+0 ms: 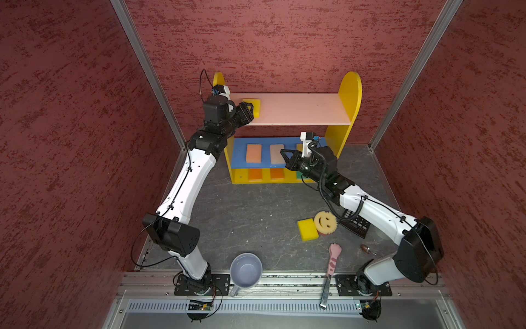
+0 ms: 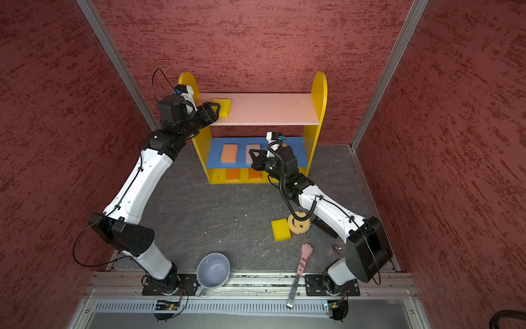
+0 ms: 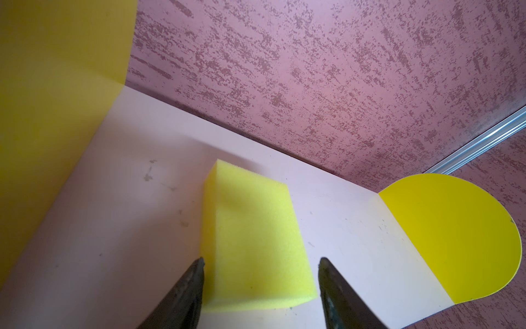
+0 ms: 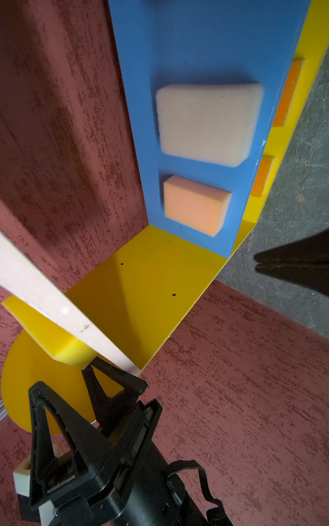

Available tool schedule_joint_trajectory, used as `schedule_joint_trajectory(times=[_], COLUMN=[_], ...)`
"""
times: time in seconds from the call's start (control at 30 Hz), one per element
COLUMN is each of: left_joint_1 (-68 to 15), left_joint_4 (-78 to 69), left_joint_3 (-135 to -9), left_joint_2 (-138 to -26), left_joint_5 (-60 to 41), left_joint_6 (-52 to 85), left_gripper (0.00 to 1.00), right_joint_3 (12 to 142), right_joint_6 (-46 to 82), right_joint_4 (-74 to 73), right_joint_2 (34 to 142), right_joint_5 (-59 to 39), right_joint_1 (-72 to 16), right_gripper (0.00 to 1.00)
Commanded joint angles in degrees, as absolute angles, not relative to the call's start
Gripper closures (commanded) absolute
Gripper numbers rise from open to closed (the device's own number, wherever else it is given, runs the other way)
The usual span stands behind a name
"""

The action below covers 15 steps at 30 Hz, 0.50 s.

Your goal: Place and organize the cleaning sponges onto the shelf

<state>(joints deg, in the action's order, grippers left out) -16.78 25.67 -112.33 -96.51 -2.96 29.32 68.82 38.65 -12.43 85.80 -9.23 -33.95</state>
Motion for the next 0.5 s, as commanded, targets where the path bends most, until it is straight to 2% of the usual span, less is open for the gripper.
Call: schedule_joint_trajectory(times=[0.0,0.47], left_joint_1=[-17.1,-17.6], left_joint_4=[26.7,27.8], left_joint_3=[-111.3,-111.5], left_joint_2=[-95.6,-94.3], left_joint_5=[-3.5,-3.5], left_joint_6=[29.9,29.8], left_gripper=[0.36,0.36], right_joint_3=[68.4,68.0], right_joint_6=[39.4,39.1], right_joint_4=[-13.5,-13.0], right_joint_2=[83.9,83.6], right_joint_5=[-9.5,-9.4], right_joint_1=[-33.7,-33.7], right_gripper=[1.0,1.0])
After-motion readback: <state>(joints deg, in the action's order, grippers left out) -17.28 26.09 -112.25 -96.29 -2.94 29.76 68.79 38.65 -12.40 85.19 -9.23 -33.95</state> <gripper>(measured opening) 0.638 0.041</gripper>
